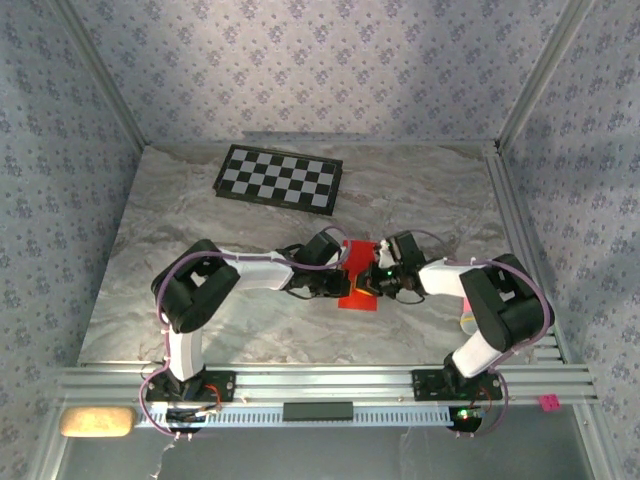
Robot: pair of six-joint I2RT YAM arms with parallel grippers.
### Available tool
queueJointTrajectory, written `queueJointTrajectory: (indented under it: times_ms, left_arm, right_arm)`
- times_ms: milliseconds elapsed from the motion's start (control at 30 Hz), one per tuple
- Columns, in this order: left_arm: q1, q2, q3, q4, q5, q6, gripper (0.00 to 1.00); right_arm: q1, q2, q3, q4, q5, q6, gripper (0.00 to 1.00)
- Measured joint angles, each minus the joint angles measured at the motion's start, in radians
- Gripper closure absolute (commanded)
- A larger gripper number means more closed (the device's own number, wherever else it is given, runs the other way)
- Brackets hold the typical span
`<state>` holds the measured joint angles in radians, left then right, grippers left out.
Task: Fold a paper plane with a square sheet of paper (pick it up from the middle)
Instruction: Fold the triangle a second time at the center of the table, then turn over the paper at the center of the table.
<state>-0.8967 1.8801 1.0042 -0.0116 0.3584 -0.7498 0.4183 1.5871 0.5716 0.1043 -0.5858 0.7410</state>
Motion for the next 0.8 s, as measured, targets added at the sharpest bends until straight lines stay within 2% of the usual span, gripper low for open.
queueJointTrajectory:
  times_ms: [467, 567, 667, 800]
  left_arm:
    - [-0.002, -0.002, -0.016, 0.032, 0.000, -0.010, 1.00]
    - [-0.005, -0.006, -0.024, 0.044, -0.008, -0.031, 1.00]
    - [-0.016, -0.013, -0.044, 0.076, -0.013, -0.069, 0.95]
    - [-0.043, -0.031, -0.065, 0.090, -0.028, -0.101, 0.92]
  right_arm:
    - [-0.226, -0.006, -0.019, 0.020, -0.024, 0.003, 1.00]
    - [-0.226, -0.034, -0.019, 0.006, -0.008, 0.003, 0.99]
    - [-0.202, -0.108, -0.019, -0.036, 0.016, -0.005, 0.98]
    - [-0.160, -0.201, -0.018, -0.122, 0.061, -0.015, 0.92]
